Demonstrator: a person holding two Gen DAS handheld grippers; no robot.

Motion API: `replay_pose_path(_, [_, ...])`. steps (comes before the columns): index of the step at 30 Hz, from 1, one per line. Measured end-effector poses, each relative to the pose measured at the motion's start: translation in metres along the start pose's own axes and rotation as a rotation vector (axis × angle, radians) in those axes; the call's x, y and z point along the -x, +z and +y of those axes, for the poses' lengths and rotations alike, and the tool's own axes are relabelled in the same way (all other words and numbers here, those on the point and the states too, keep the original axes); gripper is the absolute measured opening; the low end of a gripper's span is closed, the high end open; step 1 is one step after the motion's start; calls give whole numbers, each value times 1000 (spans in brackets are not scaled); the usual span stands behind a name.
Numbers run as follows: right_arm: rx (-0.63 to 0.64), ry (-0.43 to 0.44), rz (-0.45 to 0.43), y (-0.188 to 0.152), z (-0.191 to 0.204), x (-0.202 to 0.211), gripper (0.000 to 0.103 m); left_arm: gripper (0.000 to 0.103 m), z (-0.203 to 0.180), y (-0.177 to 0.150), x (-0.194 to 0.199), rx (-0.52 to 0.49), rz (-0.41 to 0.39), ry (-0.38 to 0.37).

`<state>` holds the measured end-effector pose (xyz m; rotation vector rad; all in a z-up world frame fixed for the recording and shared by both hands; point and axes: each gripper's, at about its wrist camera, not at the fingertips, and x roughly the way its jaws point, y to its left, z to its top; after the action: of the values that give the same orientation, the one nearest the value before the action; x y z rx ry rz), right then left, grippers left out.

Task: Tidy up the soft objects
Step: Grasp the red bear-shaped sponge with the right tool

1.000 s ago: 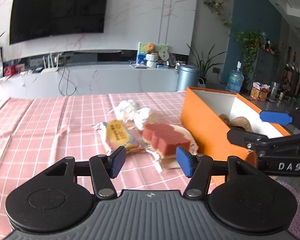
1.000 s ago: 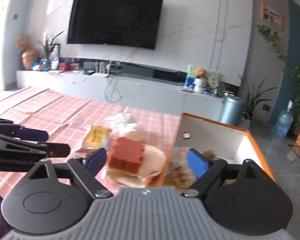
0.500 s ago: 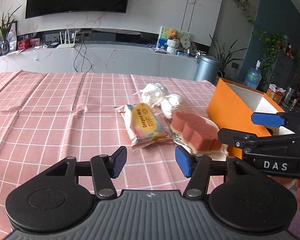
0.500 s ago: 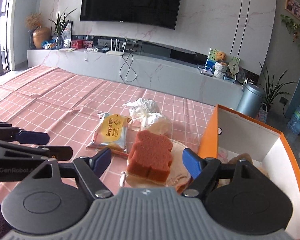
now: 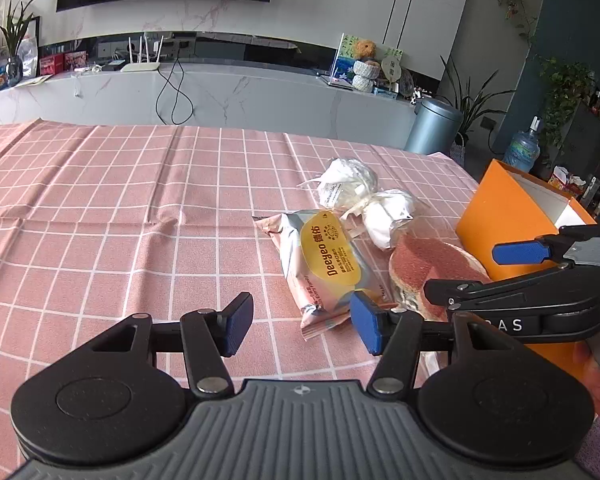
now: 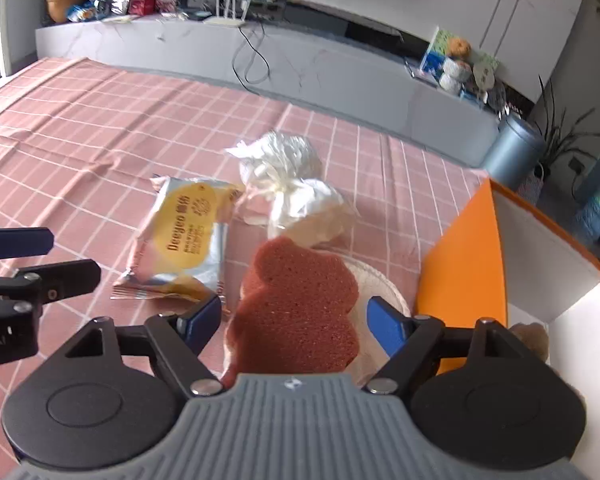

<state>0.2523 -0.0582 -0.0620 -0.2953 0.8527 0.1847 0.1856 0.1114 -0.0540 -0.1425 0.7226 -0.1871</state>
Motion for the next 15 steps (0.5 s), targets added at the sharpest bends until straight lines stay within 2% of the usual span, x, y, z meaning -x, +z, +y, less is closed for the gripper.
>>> replay_pose_path(5, [-97,38,85,2,-11,-22,81,66,5,4,-15,16,22,-16])
replay_pose_path(6, [-113,51,101,2,-12,-25,80,66,5,4,-18,18,27,-19])
replay_pose_path(7, [-131,68,115,1,-14,-28,73,66,6,4,-21,19,31,-22])
replay_pose_path(9, [-170,105,129,-1,-16,-31,71,67,7,5,-25,23,39,-28])
replay_pose_path(15, [-145,149,29,3,-7,-14,68,71,12,7,-29,41,34,-34])
